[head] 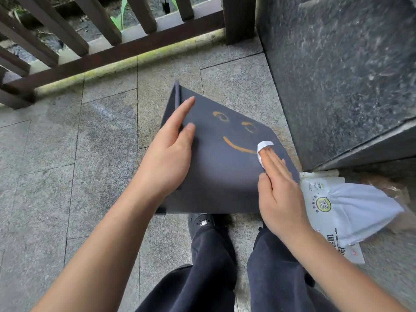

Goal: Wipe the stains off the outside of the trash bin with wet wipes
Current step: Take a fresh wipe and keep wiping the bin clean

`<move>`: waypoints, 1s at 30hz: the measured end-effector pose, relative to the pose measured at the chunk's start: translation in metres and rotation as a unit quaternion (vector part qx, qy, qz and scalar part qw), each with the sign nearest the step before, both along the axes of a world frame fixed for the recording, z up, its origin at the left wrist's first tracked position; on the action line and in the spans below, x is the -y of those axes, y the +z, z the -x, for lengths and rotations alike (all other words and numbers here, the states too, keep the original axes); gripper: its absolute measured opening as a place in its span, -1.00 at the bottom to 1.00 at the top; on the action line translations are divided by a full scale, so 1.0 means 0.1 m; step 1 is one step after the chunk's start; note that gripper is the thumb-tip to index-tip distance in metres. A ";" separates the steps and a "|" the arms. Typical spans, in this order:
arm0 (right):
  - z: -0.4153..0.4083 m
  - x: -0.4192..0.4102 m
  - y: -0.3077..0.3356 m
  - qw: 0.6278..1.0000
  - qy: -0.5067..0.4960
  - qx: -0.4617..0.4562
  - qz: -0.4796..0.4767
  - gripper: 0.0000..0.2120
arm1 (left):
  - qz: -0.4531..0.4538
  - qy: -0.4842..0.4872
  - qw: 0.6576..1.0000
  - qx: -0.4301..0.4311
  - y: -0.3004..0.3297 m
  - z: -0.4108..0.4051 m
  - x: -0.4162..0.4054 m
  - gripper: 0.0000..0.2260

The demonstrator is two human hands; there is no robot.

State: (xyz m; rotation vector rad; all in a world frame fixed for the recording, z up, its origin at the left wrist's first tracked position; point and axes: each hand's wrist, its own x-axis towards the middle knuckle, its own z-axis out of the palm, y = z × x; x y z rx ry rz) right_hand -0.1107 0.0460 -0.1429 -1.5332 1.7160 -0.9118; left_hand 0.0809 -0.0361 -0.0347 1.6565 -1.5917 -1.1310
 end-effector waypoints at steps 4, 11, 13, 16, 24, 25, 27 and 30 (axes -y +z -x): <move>0.00 -0.02 0.01 1.000 0.011 -0.004 -0.010 -0.46 | -0.010 -0.006 1.000 0.012 -0.03 -0.02 -0.01 -0.51; 0.40 0.07 -0.17 0.984 -0.142 0.036 -0.100 -0.49 | -0.030 -0.006 1.000 0.002 -0.06 -0.27 -0.08 -0.51; 0.55 0.10 -0.22 0.980 -0.139 0.031 -0.141 -0.47 | -0.040 0.014 0.999 0.006 -0.08 -0.34 -0.07 -0.50; 0.57 0.14 -0.22 0.989 -0.059 -0.004 -0.137 -0.46 | -0.057 0.052 0.997 0.007 -0.08 -0.35 -0.04 -0.48; 0.48 0.31 -0.24 0.992 0.039 -0.078 -0.094 -0.39 | -0.103 0.091 0.988 -0.069 -0.04 -0.25 0.10 -0.48; 0.48 0.34 -0.24 0.991 0.047 -0.085 -0.097 -0.37 | -0.115 0.090 0.986 -0.077 -0.05 -0.23 0.12 -0.45; 0.48 0.40 -0.24 0.988 0.057 -0.099 -0.107 -0.36 | -0.116 0.081 0.987 -0.071 -0.09 -0.18 0.13 -0.48; 0.42 0.41 -0.22 0.984 0.050 -0.112 -0.128 -0.35 | -0.091 0.079 0.992 -0.028 -0.12 -0.13 0.12 -0.54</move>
